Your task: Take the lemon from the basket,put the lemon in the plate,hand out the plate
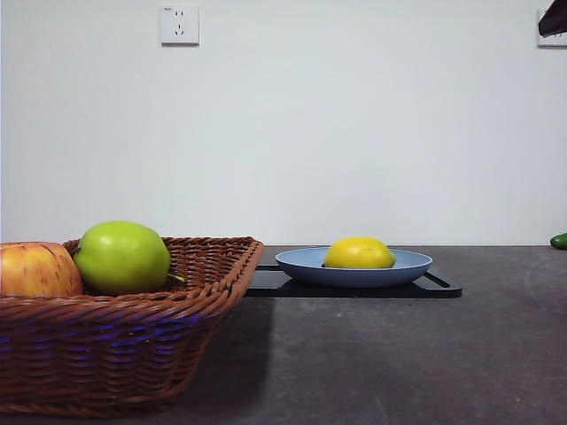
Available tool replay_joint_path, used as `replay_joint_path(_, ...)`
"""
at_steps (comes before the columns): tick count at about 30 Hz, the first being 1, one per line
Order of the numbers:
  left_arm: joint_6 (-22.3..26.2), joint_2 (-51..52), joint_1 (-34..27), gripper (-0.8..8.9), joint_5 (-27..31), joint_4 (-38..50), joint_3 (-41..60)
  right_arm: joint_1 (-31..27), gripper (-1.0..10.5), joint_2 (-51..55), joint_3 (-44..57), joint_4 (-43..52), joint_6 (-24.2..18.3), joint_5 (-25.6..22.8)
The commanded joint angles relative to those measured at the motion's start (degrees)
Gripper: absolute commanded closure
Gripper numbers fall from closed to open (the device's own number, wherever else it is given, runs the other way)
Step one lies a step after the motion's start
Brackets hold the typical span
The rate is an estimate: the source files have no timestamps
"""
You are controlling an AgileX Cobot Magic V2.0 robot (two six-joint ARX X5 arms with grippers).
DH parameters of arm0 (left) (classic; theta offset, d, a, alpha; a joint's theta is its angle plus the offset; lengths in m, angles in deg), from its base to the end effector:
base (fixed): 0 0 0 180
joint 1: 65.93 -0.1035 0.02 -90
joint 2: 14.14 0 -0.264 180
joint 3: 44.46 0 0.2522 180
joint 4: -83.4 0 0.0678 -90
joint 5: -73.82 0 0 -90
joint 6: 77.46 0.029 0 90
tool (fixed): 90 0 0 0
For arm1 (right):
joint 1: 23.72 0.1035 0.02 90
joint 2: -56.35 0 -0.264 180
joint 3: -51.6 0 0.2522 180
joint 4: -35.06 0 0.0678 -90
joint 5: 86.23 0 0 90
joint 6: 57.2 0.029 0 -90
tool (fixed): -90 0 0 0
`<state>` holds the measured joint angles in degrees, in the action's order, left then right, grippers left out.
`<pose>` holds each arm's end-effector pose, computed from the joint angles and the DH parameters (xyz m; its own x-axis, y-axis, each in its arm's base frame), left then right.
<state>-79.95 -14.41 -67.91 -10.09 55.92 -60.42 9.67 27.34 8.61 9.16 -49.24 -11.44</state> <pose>0.0932 0.0063 0.1532 0.9691 0.1397 -0.2032 -0.1469 0.9889 -0.0209 0.1107 0.0639 0.2727 0.9327 0.3006 -0.1993 -0.2898 0.9536 0.0818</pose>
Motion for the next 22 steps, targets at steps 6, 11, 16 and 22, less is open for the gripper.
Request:
replay_joint_path(6, 0.6, 0.2, -1.5, 8.05, -3.6, 0.4, 0.8, 0.4, 9.4, -0.2, -0.6, 0.5, 0.5, -0.2)
replay_joint_path(11, 0.6, 0.2, -1.5, 8.05, -3.5, 0.4, 0.8, 0.4, 9.4, -0.2, -0.6, 0.5, 0.5, -0.2)
replay_joint_path(16, 0.6, 0.2, -1.5, 8.05, -3.5, 0.4, 0.8, 0.4, 9.4, -0.2, -0.6, 0.5, 0.5, -0.2)
replay_joint_path(22, 0.6, 0.2, -1.5, 8.05, -3.5, 0.4, 0.8, 0.4, 9.4, -0.2, -0.6, 0.5, 0.5, -0.2)
